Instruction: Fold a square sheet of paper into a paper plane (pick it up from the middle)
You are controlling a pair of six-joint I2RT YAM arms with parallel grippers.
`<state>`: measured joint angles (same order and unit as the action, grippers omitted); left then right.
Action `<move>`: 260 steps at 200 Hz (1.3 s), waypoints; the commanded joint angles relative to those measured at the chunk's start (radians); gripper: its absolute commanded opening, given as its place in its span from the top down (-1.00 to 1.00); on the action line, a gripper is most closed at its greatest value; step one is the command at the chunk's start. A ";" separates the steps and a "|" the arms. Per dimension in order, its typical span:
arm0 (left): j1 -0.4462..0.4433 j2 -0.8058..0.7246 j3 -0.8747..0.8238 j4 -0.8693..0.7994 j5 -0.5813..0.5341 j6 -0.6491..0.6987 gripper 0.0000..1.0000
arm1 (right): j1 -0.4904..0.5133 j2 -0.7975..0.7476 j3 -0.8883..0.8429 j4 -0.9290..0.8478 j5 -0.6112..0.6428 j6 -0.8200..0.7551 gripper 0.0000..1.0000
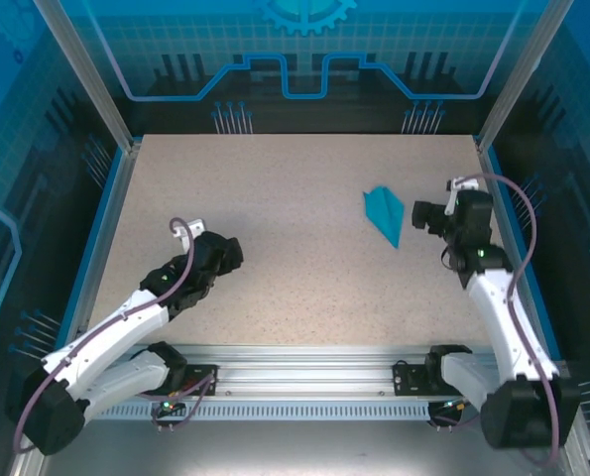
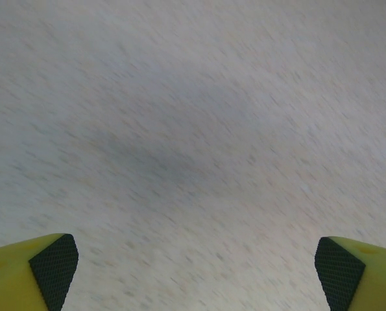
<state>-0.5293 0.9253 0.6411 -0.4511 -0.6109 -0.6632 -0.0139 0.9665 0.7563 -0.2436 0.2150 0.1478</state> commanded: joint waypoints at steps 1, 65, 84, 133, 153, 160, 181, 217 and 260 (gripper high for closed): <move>0.050 -0.041 -0.047 0.057 -0.171 0.160 -0.97 | 0.004 -0.005 -0.154 0.225 -0.074 -0.128 -0.99; 0.274 0.026 -0.141 0.345 -0.103 0.365 -0.97 | 0.028 0.163 -0.294 0.556 -0.025 -0.119 -0.99; 0.288 0.091 -0.177 0.480 -0.123 0.441 -0.97 | 0.027 0.224 -0.344 0.719 -0.016 -0.138 -0.99; 0.334 0.266 -0.247 0.803 -0.004 0.555 -0.97 | 0.041 0.372 -0.329 0.843 -0.074 -0.106 -0.95; 0.366 0.304 -0.279 0.971 0.043 0.597 -0.97 | 0.058 0.462 -0.366 1.013 -0.098 -0.113 -0.98; 0.379 0.324 -0.276 0.999 0.059 0.601 -0.97 | 0.077 0.480 -0.358 1.007 -0.102 -0.137 -0.98; 0.401 0.378 -0.276 1.105 0.125 0.630 -0.97 | 0.097 0.534 -0.335 1.016 -0.070 -0.153 -0.99; 0.428 0.429 -0.284 1.201 0.246 0.650 -0.97 | 0.099 0.535 -0.344 1.030 -0.038 -0.143 -0.99; 0.491 0.601 -0.242 1.284 0.402 0.642 -0.97 | 0.102 0.535 -0.344 1.036 -0.025 -0.139 -0.99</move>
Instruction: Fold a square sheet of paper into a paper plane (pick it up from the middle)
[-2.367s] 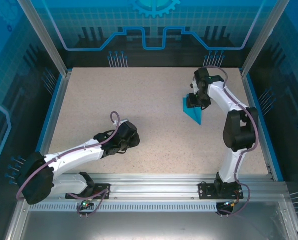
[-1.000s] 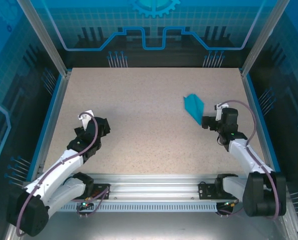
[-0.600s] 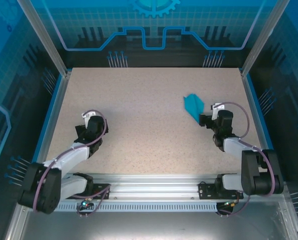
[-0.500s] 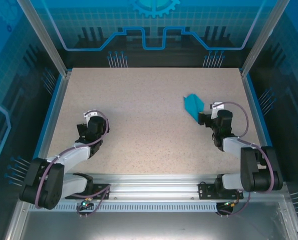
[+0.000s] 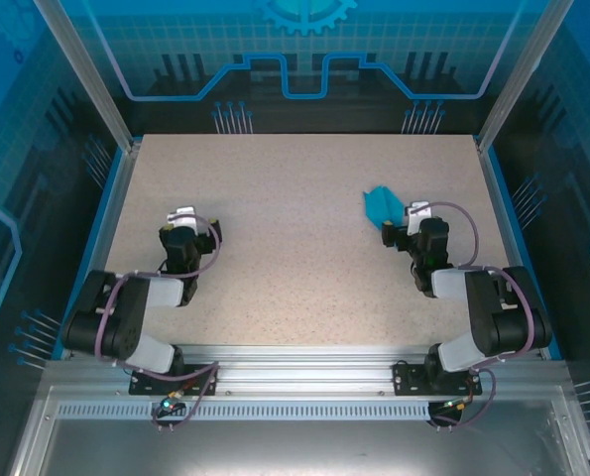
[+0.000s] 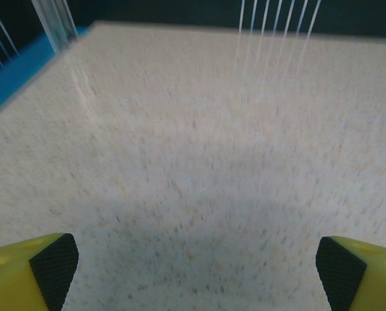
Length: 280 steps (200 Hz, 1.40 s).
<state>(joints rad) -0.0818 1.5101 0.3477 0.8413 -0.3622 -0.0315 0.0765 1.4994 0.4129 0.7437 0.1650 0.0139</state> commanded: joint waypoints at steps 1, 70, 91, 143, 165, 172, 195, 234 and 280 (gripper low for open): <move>0.047 0.019 0.048 0.002 0.161 0.009 -0.96 | 0.011 0.002 -0.001 0.048 0.026 -0.006 -0.99; 0.067 0.015 0.051 -0.006 0.213 0.012 -0.97 | 0.011 0.002 -0.002 0.047 0.024 -0.006 -0.99; 0.065 0.014 0.057 -0.017 0.230 0.019 -0.97 | 0.010 0.002 -0.001 0.047 0.024 -0.006 -0.99; 0.065 0.015 0.057 -0.018 0.233 0.019 -0.97 | 0.011 0.002 -0.002 0.046 0.021 -0.005 -0.99; 0.065 0.015 0.057 -0.018 0.233 0.019 -0.97 | 0.009 0.002 -0.002 0.046 0.021 -0.005 -0.99; 0.065 0.016 0.057 -0.019 0.232 0.019 -0.97 | 0.010 0.002 -0.001 0.046 0.021 -0.004 -0.99; 0.065 0.015 0.057 -0.019 0.233 0.019 -0.97 | 0.009 0.002 -0.001 0.046 0.021 -0.004 -0.99; 0.065 0.015 0.058 -0.018 0.233 0.019 -0.97 | 0.009 0.002 -0.001 0.046 0.021 -0.004 -0.99; 0.065 0.015 0.056 -0.019 0.233 0.019 -0.97 | 0.008 0.002 -0.001 0.046 0.021 -0.005 -0.99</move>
